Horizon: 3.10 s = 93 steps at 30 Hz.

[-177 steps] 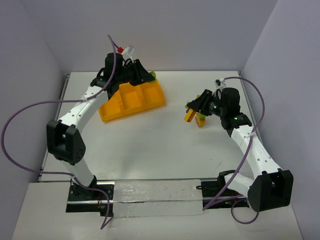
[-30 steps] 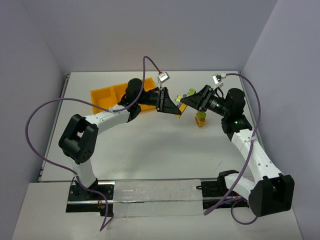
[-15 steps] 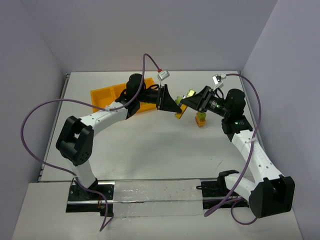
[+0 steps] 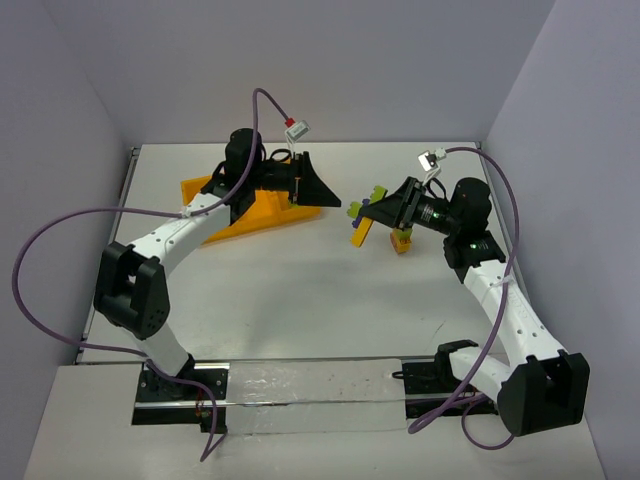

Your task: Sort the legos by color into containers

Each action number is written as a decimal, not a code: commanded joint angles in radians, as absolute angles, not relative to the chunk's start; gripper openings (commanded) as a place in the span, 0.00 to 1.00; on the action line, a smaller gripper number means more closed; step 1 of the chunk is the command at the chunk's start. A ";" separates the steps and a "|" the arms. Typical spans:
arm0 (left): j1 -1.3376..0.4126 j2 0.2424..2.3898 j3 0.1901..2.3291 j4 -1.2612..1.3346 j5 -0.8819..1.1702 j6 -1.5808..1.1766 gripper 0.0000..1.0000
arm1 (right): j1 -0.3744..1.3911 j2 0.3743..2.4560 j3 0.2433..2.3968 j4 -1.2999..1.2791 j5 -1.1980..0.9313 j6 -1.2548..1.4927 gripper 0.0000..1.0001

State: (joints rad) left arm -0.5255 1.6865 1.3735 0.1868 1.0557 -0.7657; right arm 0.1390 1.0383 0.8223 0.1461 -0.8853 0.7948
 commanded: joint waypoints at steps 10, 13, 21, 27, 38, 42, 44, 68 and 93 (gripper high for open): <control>-0.578 1.731 1.431 0.355 1.199 -0.855 0.84 | 0.135 1.072 0.875 0.239 -1.031 0.796 0.00; -0.587 1.735 1.431 0.357 1.203 -0.860 0.81 | 0.135 1.076 0.880 0.239 -1.029 0.796 0.00; -0.610 1.750 1.439 0.357 1.207 -0.868 0.68 | 0.135 1.081 0.884 0.244 -1.028 0.801 0.00; -0.611 1.759 1.446 0.357 1.203 -0.877 0.40 | 0.138 1.083 0.887 0.234 -1.029 0.790 0.00; -0.541 1.714 1.361 0.408 1.155 -0.910 0.00 | 0.133 1.071 0.907 0.087 -1.003 0.683 0.00; -0.493 1.674 1.325 0.391 1.157 -0.884 0.00 | 0.129 1.077 0.908 0.066 -1.006 0.672 0.00; -0.482 1.649 1.318 0.333 1.152 -0.835 0.00 | 0.126 1.081 0.907 0.067 -1.006 0.673 0.00; -0.455 1.971 1.831 -0.619 -0.119 -0.517 0.00 | 0.126 1.048 0.980 -0.338 -0.366 0.550 0.00; -0.520 1.923 1.878 -0.564 0.035 -0.433 0.72 | 0.127 1.071 1.022 -0.381 -0.392 0.527 0.00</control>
State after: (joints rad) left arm -0.5022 2.1270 1.9140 -0.6275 -0.1501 -0.4837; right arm 0.1303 1.0678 0.9764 -0.3916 -0.3776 0.5333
